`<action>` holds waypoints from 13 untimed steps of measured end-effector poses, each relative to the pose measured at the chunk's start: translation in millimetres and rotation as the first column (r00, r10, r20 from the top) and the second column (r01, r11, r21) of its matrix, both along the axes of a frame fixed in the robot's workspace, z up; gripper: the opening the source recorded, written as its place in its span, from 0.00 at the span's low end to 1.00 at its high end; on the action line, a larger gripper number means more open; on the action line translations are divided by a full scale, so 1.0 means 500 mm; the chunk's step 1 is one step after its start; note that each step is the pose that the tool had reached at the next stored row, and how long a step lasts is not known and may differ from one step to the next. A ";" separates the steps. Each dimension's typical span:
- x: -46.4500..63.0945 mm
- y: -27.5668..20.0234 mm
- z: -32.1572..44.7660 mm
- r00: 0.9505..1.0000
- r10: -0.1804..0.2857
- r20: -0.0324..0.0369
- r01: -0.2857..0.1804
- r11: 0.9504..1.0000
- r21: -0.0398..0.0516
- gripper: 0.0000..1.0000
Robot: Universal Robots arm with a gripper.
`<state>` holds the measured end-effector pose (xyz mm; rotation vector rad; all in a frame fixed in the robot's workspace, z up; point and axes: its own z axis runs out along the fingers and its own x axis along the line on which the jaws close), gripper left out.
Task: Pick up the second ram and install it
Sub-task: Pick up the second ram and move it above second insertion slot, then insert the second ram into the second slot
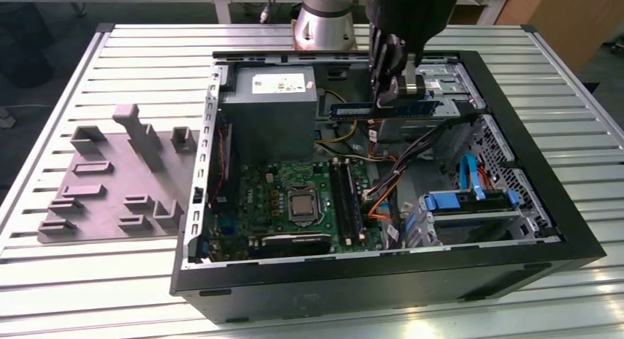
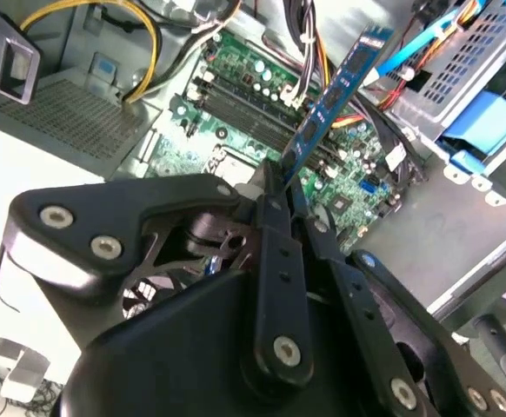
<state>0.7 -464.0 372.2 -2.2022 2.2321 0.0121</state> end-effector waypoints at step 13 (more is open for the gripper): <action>0.007 -0.0001 0.000 1.000 0.000 0.000 0.000 1.000 0.000 0.14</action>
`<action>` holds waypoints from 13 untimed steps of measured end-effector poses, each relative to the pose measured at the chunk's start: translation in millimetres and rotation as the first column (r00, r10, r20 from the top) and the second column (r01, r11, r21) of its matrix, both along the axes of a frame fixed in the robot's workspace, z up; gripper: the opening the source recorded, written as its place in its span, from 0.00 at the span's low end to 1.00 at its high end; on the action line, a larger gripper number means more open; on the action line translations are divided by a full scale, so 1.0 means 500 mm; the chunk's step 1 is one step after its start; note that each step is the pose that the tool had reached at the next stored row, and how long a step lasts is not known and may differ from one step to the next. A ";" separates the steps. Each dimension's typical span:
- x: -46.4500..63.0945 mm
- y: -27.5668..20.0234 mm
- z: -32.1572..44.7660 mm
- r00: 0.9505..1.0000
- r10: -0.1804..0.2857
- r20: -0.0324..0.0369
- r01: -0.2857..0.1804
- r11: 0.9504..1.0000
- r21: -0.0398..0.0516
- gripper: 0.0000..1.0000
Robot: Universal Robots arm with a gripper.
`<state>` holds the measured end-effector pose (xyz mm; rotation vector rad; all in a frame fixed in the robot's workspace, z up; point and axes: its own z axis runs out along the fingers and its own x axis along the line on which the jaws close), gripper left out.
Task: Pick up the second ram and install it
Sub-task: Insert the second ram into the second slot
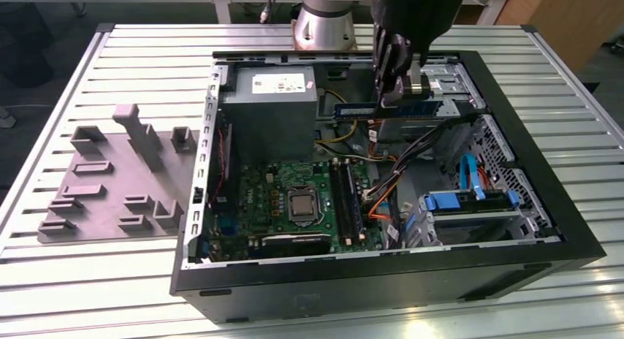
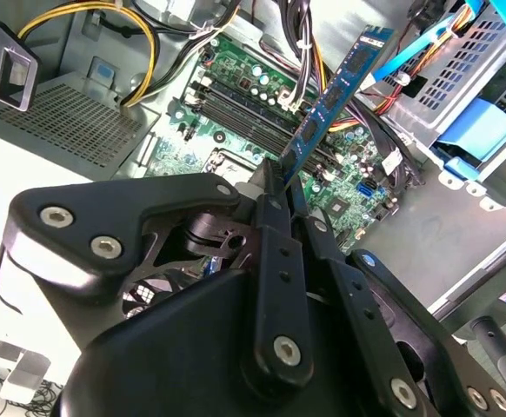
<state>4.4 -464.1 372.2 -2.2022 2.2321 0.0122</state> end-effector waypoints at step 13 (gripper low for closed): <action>0.005 0.0000 0.000 1.000 0.000 0.000 0.000 1.000 0.000 0.14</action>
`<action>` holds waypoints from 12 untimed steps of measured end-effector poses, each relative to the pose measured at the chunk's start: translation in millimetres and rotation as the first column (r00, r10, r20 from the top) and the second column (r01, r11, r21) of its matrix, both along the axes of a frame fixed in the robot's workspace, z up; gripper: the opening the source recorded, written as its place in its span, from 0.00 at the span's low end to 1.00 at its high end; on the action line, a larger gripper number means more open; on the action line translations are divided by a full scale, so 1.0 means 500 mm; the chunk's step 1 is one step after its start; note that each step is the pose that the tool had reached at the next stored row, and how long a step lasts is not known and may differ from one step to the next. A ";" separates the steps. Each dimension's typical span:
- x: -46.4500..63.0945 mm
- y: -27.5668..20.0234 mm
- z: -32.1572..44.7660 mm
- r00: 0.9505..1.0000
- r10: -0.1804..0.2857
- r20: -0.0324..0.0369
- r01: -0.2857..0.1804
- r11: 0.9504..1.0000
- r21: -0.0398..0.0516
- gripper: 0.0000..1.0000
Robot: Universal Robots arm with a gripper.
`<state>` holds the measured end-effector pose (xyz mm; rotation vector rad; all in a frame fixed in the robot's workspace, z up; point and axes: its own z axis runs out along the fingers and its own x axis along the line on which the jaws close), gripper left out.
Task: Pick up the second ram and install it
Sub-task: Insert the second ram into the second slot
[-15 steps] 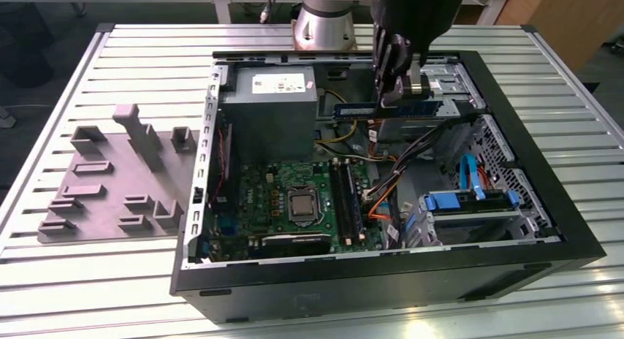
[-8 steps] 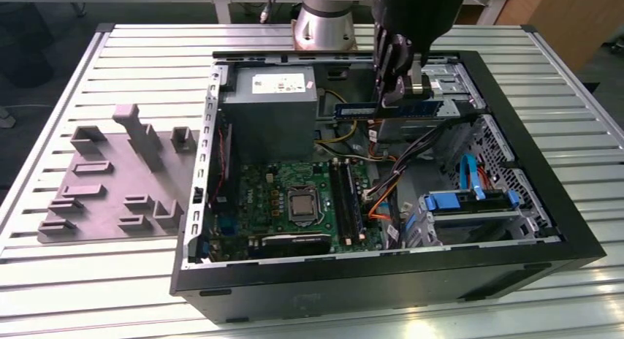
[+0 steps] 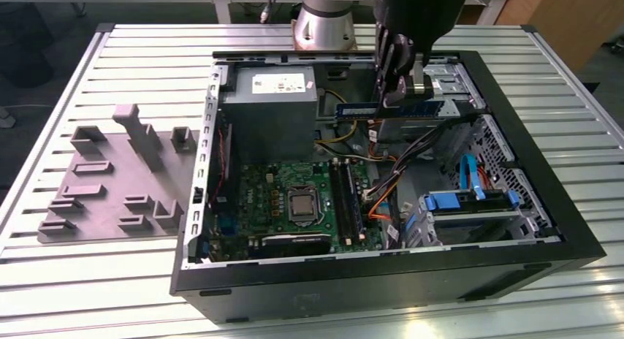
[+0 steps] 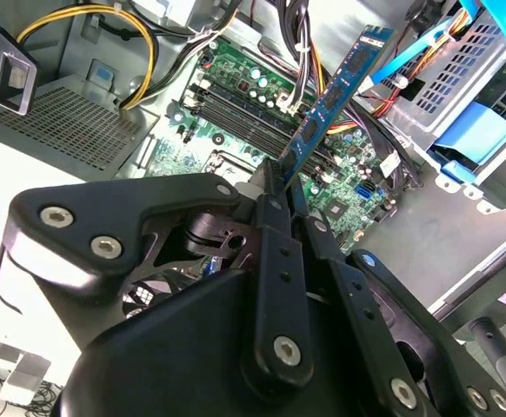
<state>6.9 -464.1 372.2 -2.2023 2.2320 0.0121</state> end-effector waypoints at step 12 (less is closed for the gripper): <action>0.004 0.0000 0.000 1.000 0.000 0.000 0.000 1.000 0.000 0.14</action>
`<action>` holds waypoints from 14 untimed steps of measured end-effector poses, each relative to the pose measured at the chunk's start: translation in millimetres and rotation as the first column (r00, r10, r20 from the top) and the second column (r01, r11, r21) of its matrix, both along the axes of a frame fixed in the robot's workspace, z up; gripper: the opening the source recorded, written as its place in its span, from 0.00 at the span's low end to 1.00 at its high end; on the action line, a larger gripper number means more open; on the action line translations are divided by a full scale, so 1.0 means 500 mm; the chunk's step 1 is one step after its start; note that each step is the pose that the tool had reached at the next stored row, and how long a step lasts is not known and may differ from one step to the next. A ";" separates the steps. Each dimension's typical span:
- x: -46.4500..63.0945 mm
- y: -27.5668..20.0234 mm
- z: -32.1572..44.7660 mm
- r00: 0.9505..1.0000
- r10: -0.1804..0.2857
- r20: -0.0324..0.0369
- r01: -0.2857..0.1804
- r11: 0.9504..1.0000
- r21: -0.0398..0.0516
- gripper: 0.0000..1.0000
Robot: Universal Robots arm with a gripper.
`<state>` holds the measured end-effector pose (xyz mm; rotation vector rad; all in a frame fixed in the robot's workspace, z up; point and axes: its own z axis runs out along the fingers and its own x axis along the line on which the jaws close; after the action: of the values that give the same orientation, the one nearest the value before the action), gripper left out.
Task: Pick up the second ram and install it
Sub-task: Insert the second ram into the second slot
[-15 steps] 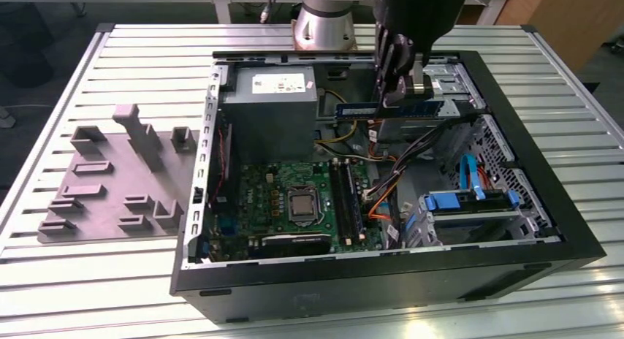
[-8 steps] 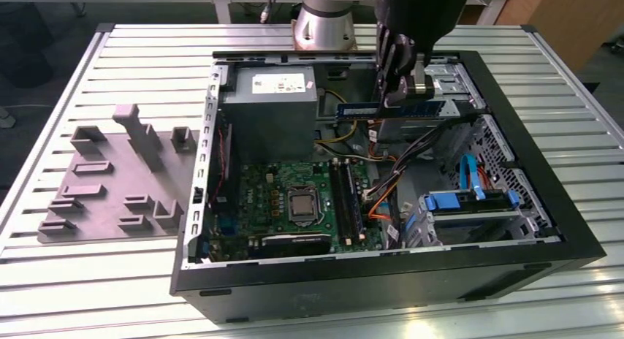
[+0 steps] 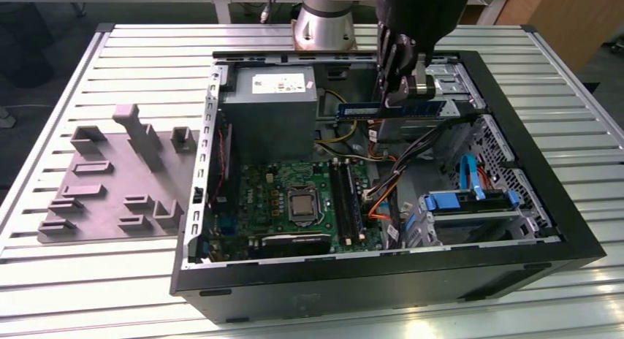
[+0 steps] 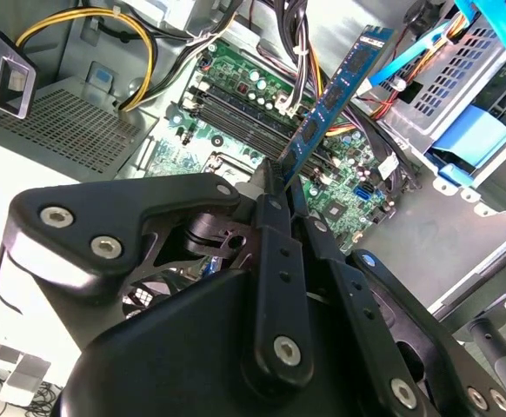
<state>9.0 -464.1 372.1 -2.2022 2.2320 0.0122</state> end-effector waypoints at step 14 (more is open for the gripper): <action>0.006 0.0000 0.000 1.000 0.000 0.000 0.000 1.000 0.000 0.14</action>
<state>12.1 -464.1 372.1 -2.2022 2.2320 0.0122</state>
